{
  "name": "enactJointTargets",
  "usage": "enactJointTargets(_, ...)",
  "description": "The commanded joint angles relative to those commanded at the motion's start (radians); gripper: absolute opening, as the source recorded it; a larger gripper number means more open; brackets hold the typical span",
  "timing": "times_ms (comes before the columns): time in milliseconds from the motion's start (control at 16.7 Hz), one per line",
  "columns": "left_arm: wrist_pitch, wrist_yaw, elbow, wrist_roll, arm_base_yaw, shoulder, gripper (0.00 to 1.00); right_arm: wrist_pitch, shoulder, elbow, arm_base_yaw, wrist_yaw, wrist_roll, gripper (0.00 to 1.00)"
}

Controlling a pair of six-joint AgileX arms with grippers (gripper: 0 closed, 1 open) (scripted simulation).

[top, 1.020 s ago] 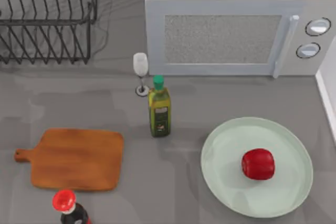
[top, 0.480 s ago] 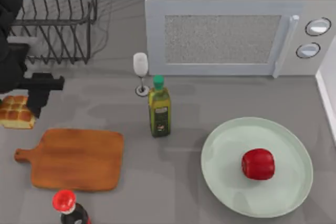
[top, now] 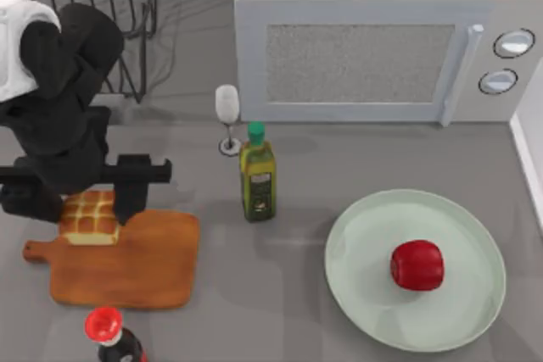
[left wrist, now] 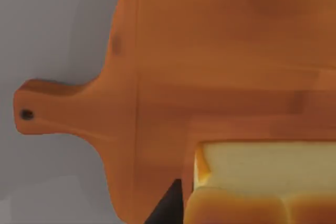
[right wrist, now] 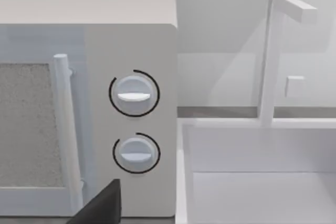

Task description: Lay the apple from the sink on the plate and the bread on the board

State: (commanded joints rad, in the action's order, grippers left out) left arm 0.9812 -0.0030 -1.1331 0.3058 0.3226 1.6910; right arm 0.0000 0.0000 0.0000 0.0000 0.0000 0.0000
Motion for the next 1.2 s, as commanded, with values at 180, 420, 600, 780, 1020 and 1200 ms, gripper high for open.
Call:
enactJointTargets(180,0.003,0.000,-0.003,-0.003,-0.004,0.005,0.00,0.000,0.000,0.000,0.000,0.000,0.000,1.00)
enactJointTargets(420,-0.028,0.000,0.017,-0.003,-0.004,0.015,0.00,0.000,0.000,0.000,0.000,0.000,0.000,1.00)
enactJointTargets(600,-0.062,0.000,0.037,-0.003,-0.004,0.026,0.00,0.000,0.000,0.000,0.000,0.000,0.000,1.00)
enactJointTargets(780,-0.094,0.000,0.058,-0.003,-0.003,0.038,0.00,0.000,0.000,0.000,0.000,0.000,0.000,1.00)
enactJointTargets(1020,-0.138,0.001,0.085,-0.003,-0.002,0.054,0.00,0.000,0.000,0.000,0.000,0.000,0.000,1.00)
enactJointTargets(1200,-0.174,0.000,0.106,-0.003,-0.002,0.065,0.00,0.000,0.000,0.000,0.000,0.000,0.000,1.00)
